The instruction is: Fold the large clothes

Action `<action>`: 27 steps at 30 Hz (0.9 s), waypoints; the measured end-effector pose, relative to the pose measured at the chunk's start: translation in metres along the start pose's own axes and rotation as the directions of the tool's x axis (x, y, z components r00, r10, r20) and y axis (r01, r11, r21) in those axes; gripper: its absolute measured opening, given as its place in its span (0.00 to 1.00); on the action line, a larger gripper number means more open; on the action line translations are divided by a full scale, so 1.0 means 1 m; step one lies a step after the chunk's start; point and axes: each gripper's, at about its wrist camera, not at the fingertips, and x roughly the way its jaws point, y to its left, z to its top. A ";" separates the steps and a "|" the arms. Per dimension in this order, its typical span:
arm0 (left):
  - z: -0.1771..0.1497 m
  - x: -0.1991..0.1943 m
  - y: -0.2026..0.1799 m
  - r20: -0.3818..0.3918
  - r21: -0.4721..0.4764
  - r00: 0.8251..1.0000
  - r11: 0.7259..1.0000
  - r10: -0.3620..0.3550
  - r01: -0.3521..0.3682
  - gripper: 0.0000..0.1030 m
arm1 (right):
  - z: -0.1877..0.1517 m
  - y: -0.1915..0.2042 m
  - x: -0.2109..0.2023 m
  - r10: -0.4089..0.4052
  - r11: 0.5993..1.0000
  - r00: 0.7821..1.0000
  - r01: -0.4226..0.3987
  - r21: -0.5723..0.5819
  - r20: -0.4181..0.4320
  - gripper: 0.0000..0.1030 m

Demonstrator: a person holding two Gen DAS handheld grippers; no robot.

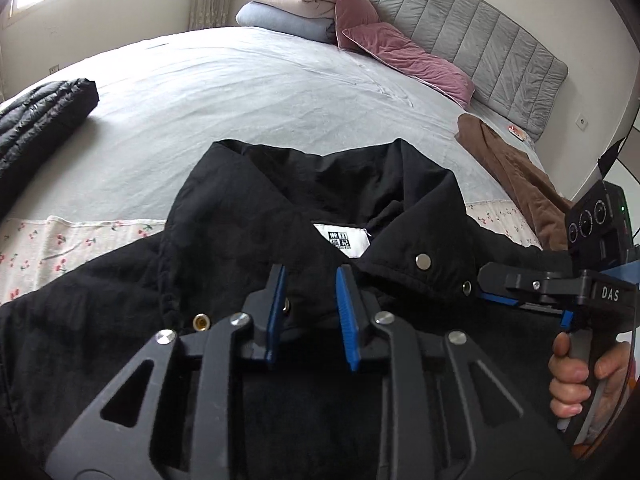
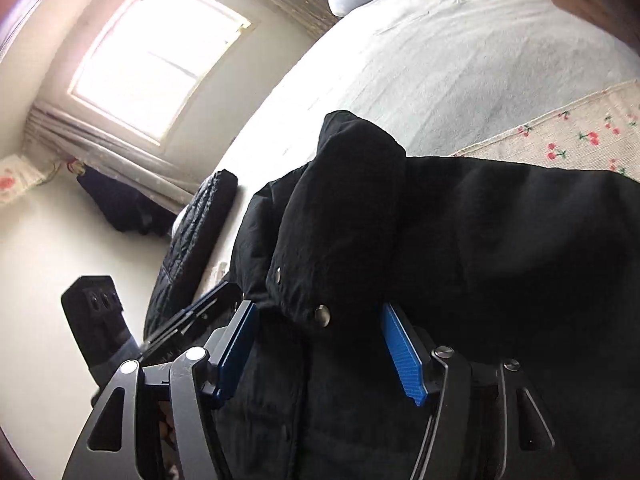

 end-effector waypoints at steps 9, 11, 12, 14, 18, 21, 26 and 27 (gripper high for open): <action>0.012 0.020 0.006 0.064 -0.025 0.993 0.995 -0.100 0.102 0.25 | 0.041 -0.020 0.063 0.331 0.928 0.935 -0.347 0.135 0.129 0.07; 0.012 0.019 0.005 0.078 -0.026 0.990 0.992 -0.117 0.120 0.25 | 0.045 -0.023 0.060 0.518 0.826 0.834 -0.545 0.145 0.190 0.07; 0.013 0.016 0.004 0.088 -0.026 0.988 0.991 -0.130 0.133 0.25 | 0.045 -0.020 0.054 0.562 0.799 0.803 -0.589 0.119 0.201 0.06; 0.013 0.011 0.005 0.098 -0.023 0.984 0.988 -0.151 0.154 0.25 | 0.042 -0.015 0.044 0.567 0.809 0.807 -0.583 0.070 0.163 0.06; 0.009 0.007 -0.003 0.094 -0.013 0.973 0.977 -0.212 0.215 0.25 | 0.036 -0.024 0.028 0.506 0.859 0.858 -0.511 0.041 0.086 0.06; 0.003 0.015 -0.024 0.048 0.043 0.970 0.971 -0.238 0.236 0.24 | 0.029 -0.023 0.019 0.465 0.885 0.884 -0.466 -0.002 0.041 0.06; -0.006 0.035 -0.051 -0.057 0.123 0.973 0.966 -0.222 0.228 0.17 | 0.033 -0.025 0.011 0.282 0.958 0.959 -0.281 -0.057 0.014 0.09; -0.008 0.039 -0.052 -0.077 0.134 0.974 0.966 -0.211 0.220 0.17 | 0.034 -0.026 0.018 0.212 0.976 0.977 -0.212 -0.058 0.005 0.09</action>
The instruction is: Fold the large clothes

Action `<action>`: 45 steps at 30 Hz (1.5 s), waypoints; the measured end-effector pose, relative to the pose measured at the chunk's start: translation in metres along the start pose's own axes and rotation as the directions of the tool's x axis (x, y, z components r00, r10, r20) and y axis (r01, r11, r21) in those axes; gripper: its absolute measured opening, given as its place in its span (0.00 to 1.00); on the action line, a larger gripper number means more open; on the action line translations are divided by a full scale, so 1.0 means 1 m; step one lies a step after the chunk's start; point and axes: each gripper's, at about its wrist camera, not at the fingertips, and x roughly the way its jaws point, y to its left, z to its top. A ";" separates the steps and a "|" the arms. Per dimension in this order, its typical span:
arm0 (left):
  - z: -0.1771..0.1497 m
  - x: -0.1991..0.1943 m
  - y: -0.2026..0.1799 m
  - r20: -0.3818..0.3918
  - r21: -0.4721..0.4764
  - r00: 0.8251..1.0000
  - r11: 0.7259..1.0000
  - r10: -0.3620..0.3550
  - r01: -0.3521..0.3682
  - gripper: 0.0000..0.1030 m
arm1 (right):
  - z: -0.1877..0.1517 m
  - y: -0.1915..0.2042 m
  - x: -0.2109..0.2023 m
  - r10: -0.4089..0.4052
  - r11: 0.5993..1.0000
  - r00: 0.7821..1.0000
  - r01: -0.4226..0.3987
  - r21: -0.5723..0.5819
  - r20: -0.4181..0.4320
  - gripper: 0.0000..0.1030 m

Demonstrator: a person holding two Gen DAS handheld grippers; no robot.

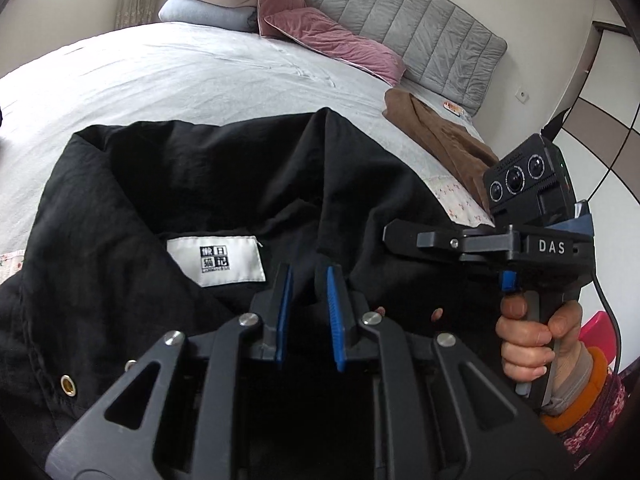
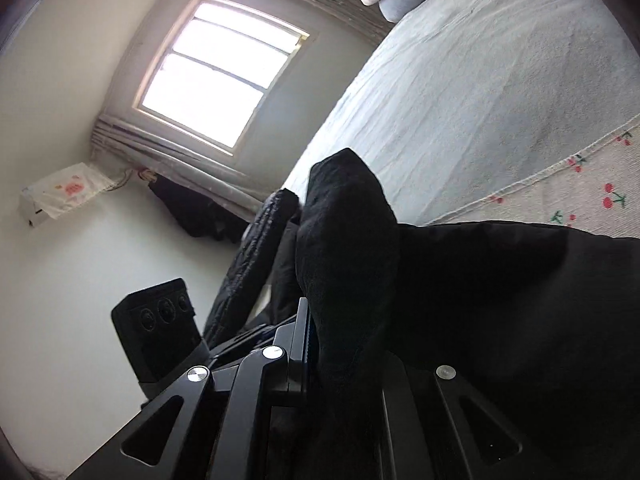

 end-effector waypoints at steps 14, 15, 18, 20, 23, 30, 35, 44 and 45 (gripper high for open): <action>0.008 -0.017 -0.004 0.021 -0.004 1.000 1.000 -0.016 0.016 0.19 | 0.010 0.037 -0.042 -0.169 0.982 0.984 0.172 -0.072 0.048 0.31; 0.010 -0.018 -0.002 0.022 -0.011 1.000 1.000 -0.013 0.013 0.23 | 0.006 0.032 -0.040 -0.170 0.983 0.985 0.172 -0.060 0.038 0.31; 0.017 -0.025 0.002 0.055 -0.011 0.998 1.000 -0.011 0.012 0.63 | 0.004 0.013 -0.044 -0.146 0.989 0.988 0.146 -0.016 0.047 0.27; 0.023 -0.023 0.001 0.048 0.002 0.997 0.998 -0.055 0.055 0.72 | 0.005 0.007 -0.044 -0.093 0.996 0.993 0.093 0.014 0.072 0.15; 0.034 0.005 0.002 -0.050 -0.021 0.997 0.998 -0.066 0.065 0.72 | 0.004 0.002 -0.047 -0.040 0.998 0.994 0.034 0.057 0.106 0.10; 0.038 0.009 0.018 -0.026 -0.237 0.972 0.946 -0.233 0.221 0.15 | 0.007 -0.005 -0.037 -0.137 0.990 0.985 0.132 0.052 0.108 0.08; 0.033 -0.014 0.030 0.131 -0.234 0.988 0.966 -0.081 0.110 0.11 | 0.009 0.007 -0.016 -0.205 0.979 0.972 0.204 0.019 0.115 0.07; 0.036 -0.025 0.012 0.084 -0.158 0.995 0.985 -0.060 0.073 0.36 | 0.008 0.024 -0.030 -0.303 0.953 0.944 0.303 0.022 0.130 0.32; 0.036 -0.021 0.007 0.071 -0.137 0.995 0.988 -0.064 0.073 0.36 | 0.007 0.027 -0.035 -0.306 0.952 0.943 0.307 0.015 0.134 0.32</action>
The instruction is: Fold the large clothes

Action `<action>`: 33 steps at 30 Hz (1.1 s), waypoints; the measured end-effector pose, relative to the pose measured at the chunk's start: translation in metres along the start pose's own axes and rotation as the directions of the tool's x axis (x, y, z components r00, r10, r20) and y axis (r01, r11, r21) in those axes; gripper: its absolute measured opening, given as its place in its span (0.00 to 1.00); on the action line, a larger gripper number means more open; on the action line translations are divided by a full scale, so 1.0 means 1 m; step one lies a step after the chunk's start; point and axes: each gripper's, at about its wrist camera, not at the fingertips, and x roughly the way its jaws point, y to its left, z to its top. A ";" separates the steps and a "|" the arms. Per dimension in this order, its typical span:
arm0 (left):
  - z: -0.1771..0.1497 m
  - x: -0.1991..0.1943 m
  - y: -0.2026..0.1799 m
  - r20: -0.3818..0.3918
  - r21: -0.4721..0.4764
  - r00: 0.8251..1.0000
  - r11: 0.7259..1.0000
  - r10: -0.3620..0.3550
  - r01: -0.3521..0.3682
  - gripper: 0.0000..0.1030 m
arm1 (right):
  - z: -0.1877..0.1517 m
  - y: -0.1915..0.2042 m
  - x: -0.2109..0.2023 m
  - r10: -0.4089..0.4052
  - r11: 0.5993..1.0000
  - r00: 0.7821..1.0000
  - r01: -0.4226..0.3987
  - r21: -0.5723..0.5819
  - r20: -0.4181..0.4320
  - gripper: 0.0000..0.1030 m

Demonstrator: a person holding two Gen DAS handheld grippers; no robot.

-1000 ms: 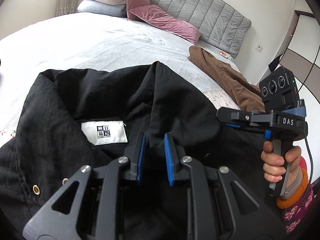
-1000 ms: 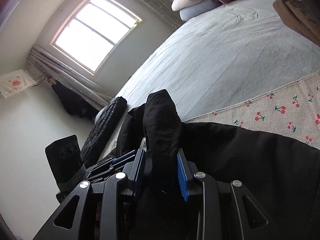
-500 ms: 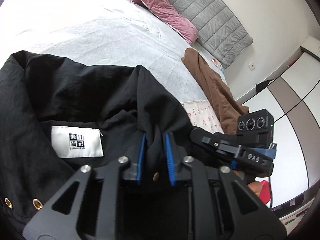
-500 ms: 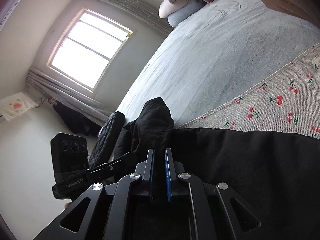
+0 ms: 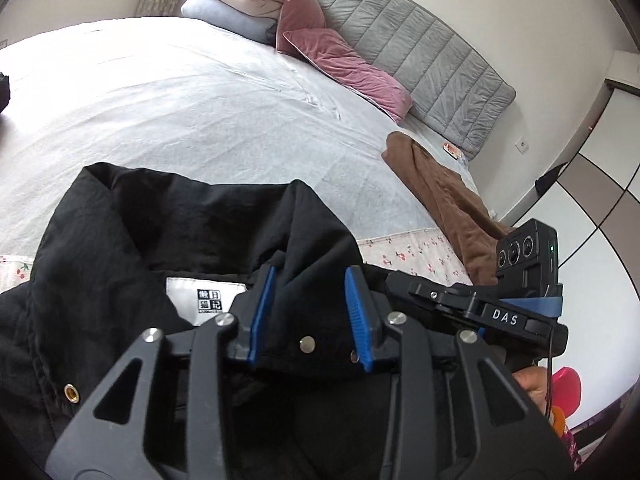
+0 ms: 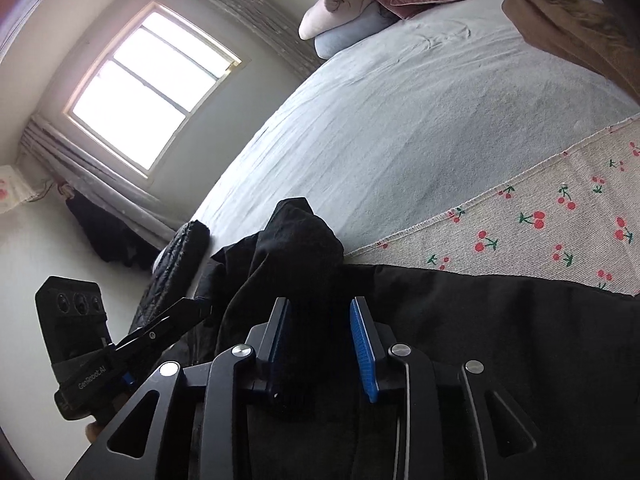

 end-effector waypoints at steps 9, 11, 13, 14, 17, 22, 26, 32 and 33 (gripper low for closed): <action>-0.025 0.048 0.023 -0.024 0.016 0.992 0.992 0.124 -0.124 0.40 | -0.011 -0.009 -0.001 -0.124 0.989 0.992 0.124 -0.082 0.003 0.53; -0.022 0.042 0.025 -0.012 -0.009 0.993 0.993 0.118 -0.119 0.44 | -0.014 -0.019 0.004 -0.134 0.989 0.991 0.133 -0.070 -0.015 0.53; -0.025 0.033 0.021 -0.011 -0.009 0.990 0.990 0.143 -0.143 0.53 | -0.015 -0.019 -0.001 -0.133 0.989 0.991 0.132 -0.061 -0.015 0.54; -0.027 0.026 0.016 -0.017 -0.009 0.988 0.988 0.156 -0.156 0.55 | -0.016 -0.018 -0.006 -0.146 0.987 0.989 0.145 -0.063 -0.015 0.55; -0.036 -0.003 -0.002 -0.023 -0.019 0.990 0.990 0.136 -0.136 0.66 | -0.021 -0.009 -0.029 -0.175 0.982 0.984 0.174 -0.080 -0.015 0.57; -0.056 -0.055 -0.043 -0.041 0.056 0.977 0.976 0.211 -0.209 0.88 | -0.046 0.003 -0.098 -0.214 0.971 0.976 0.216 -0.104 0.029 0.70; -0.081 -0.099 -0.061 -0.066 0.057 0.962 0.963 0.266 -0.262 0.90 | -0.070 0.001 -0.158 -0.252 0.963 0.966 0.256 -0.083 0.062 0.76; -0.116 -0.156 -0.073 -0.085 0.018 0.947 0.951 0.308 -0.308 0.91 | -0.104 -0.026 -0.233 -0.346 0.936 0.934 0.350 -0.030 0.090 0.78; -0.121 -0.165 -0.075 -0.082 0.008 0.946 0.950 0.313 -0.313 0.91 | -0.109 -0.035 -0.245 -0.357 0.933 0.929 0.360 -0.014 0.095 0.79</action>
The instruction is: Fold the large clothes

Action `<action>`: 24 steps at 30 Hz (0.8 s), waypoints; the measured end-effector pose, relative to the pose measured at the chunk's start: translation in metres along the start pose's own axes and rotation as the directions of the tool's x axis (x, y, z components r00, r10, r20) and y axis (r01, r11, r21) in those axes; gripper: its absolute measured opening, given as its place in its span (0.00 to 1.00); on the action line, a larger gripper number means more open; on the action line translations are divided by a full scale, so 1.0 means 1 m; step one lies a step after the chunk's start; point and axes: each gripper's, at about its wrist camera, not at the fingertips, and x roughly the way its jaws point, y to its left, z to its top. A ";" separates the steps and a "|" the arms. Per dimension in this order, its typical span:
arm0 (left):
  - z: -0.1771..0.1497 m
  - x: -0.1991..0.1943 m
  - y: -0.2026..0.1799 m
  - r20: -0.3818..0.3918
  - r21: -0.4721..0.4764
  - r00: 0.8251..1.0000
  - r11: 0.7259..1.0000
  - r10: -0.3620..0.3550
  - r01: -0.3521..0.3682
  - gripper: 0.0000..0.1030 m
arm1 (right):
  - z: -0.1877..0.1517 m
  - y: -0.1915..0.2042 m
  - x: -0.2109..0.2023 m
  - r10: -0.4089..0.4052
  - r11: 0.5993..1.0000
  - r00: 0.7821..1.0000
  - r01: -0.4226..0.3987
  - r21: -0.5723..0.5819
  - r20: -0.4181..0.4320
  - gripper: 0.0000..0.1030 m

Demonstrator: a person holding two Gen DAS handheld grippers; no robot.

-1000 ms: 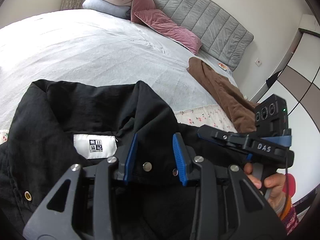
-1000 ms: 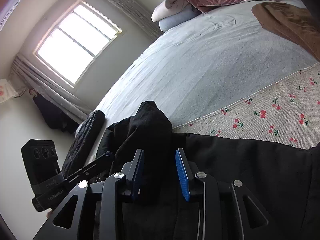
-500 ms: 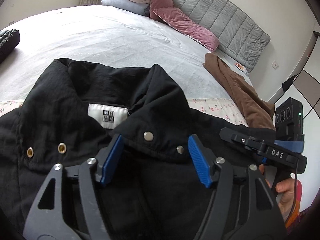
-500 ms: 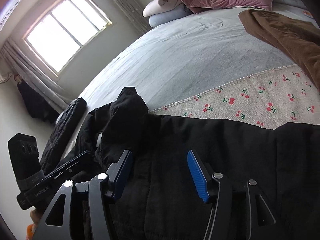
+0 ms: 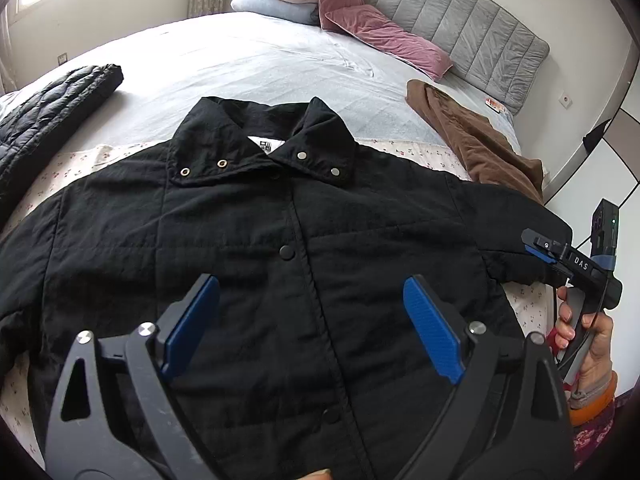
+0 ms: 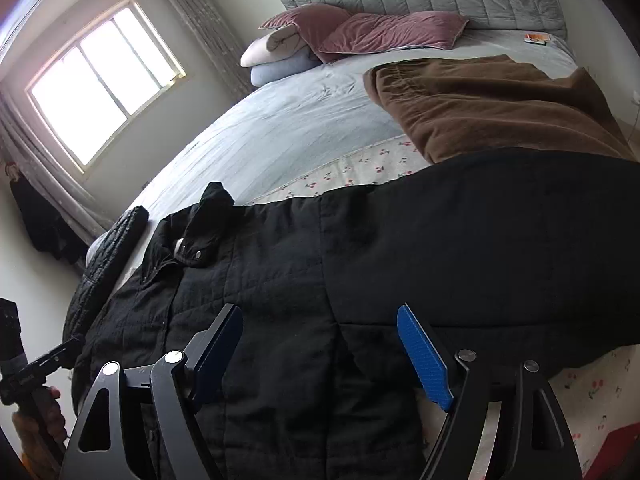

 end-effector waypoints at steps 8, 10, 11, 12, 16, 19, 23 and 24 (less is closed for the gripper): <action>-0.025 -0.044 -0.010 0.071 -0.044 0.996 0.998 0.054 -0.051 0.91 | -0.020 -0.088 -0.063 -0.132 0.983 0.989 0.122 0.139 0.066 0.79; -0.031 -0.046 -0.016 0.092 -0.040 0.994 0.997 0.064 -0.060 0.91 | -0.029 -0.110 -0.074 -0.162 0.974 0.983 0.145 0.176 0.086 0.79; -0.034 -0.046 -0.019 0.096 -0.037 0.993 0.997 0.067 -0.064 0.91 | -0.034 -0.123 -0.078 -0.168 0.968 0.982 0.147 0.206 0.089 0.79; -0.037 -0.044 -0.022 0.093 -0.032 0.993 0.997 0.069 -0.067 0.91 | -0.038 -0.135 -0.080 -0.172 0.960 0.981 0.147 0.239 0.088 0.79; -0.047 -0.032 -0.034 0.063 -0.019 0.996 0.998 0.059 -0.058 0.91 | -0.055 -0.188 -0.084 -0.176 0.913 0.980 0.128 0.387 0.093 0.79; -0.054 -0.024 -0.040 0.038 -0.016 0.998 0.999 0.045 -0.045 0.91 | -0.063 -0.217 -0.084 -0.177 0.882 0.977 0.106 0.459 0.115 0.79; -0.059 -0.014 -0.042 -0.015 -0.021 1.000 1.000 0.013 -0.013 0.91 | -0.066 -0.241 -0.075 -0.165 0.848 0.975 0.064 0.526 0.147 0.79; -0.059 -0.013 -0.042 -0.022 -0.022 1.000 1.000 0.004 -0.005 0.91 | -0.065 -0.244 -0.072 -0.160 0.842 0.975 0.053 0.537 0.154 0.79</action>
